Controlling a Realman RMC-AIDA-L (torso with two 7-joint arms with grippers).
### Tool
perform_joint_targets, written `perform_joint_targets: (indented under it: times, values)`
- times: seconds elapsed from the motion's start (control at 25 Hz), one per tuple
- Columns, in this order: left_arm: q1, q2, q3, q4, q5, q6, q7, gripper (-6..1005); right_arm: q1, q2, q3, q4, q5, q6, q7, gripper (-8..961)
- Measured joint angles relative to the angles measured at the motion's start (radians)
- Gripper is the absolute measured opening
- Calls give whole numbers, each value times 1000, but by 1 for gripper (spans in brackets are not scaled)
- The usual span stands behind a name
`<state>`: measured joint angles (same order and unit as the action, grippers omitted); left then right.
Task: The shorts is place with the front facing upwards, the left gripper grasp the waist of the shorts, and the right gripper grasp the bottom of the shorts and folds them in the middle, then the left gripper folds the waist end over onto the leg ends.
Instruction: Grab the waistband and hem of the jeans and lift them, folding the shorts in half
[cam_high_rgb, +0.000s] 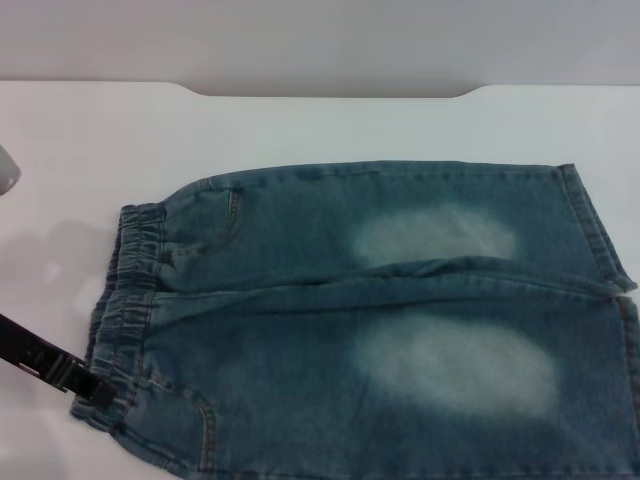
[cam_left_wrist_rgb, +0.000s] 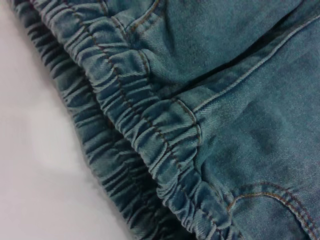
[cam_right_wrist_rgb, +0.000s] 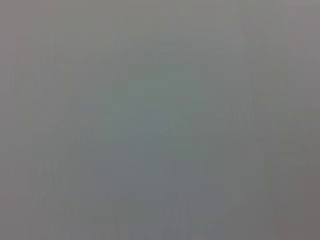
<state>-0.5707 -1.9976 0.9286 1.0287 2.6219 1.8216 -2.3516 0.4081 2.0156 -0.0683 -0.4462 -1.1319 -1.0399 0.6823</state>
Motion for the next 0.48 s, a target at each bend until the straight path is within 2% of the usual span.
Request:
perform_joint_targets:
  times: [0.44,0.48]
  values:
    - [5,-1,0,6,3,-17,0,247,0,1,2,0,0,0,-1,576]
    - [5,-2,-1,8,7,-22,0,214,0,1,2,0,0,0,-1,576]
